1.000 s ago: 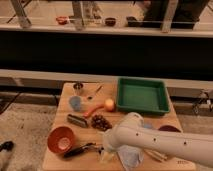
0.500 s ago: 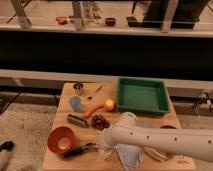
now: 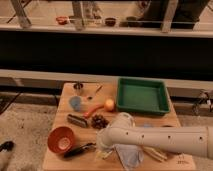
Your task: Place brush in plastic cup
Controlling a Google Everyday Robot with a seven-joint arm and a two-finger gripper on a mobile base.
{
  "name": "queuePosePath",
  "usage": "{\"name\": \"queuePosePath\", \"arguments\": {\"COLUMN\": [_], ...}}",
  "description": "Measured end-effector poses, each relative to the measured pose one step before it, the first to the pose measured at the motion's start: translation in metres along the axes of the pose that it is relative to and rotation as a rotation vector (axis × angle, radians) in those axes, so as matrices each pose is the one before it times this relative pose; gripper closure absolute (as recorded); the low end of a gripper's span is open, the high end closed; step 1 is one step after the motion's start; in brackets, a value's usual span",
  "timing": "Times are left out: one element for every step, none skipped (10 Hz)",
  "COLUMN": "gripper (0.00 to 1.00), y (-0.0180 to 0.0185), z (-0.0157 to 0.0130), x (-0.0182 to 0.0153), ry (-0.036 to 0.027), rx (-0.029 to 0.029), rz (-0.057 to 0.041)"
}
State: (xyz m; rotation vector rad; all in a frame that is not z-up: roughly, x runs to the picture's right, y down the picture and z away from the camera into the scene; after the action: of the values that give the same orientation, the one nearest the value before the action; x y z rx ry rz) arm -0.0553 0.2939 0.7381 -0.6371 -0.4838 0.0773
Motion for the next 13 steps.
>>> {"name": "queuePosePath", "arguments": {"gripper": [0.20, 0.21, 0.27, 0.37, 0.47, 0.57, 0.67, 0.76, 0.87, 0.96, 1.00, 1.00, 1.00], "y": [0.00045, 0.00074, 0.00063, 0.00068, 0.00039, 0.00068, 0.00064, 0.00060, -0.00035, -0.00250, -0.00099, -0.00056, -0.00196], "z": [0.00150, 0.00170, 0.00143, 0.00204, 0.00182, 0.00221, 0.00139, 0.00097, 0.00026, -0.00117, -0.00192, -0.00236, -0.00247], "x": [-0.00012, 0.00029, -0.00005, 0.00062, 0.00111, 0.00228, 0.00259, 0.00402, 0.00374, 0.00252, 0.00207, 0.00225, -0.00022], "ry": [0.00237, 0.00270, 0.00262, 0.00433, 0.00457, 0.00702, 0.00457, 0.00747, 0.00388, 0.00118, 0.00212, 0.00476, -0.00386], "rx": [0.00143, 0.00075, -0.00020, -0.00195, -0.00174, -0.00235, -0.00084, -0.00096, 0.00038, 0.00444, -0.00137, -0.00984, -0.00676], "rz": [-0.00138, -0.00158, -0.00308, -0.00455, -0.00273, -0.00505, -0.00166, -0.00049, 0.00396, 0.00043, 0.00431, 0.00799, 0.00648]}}
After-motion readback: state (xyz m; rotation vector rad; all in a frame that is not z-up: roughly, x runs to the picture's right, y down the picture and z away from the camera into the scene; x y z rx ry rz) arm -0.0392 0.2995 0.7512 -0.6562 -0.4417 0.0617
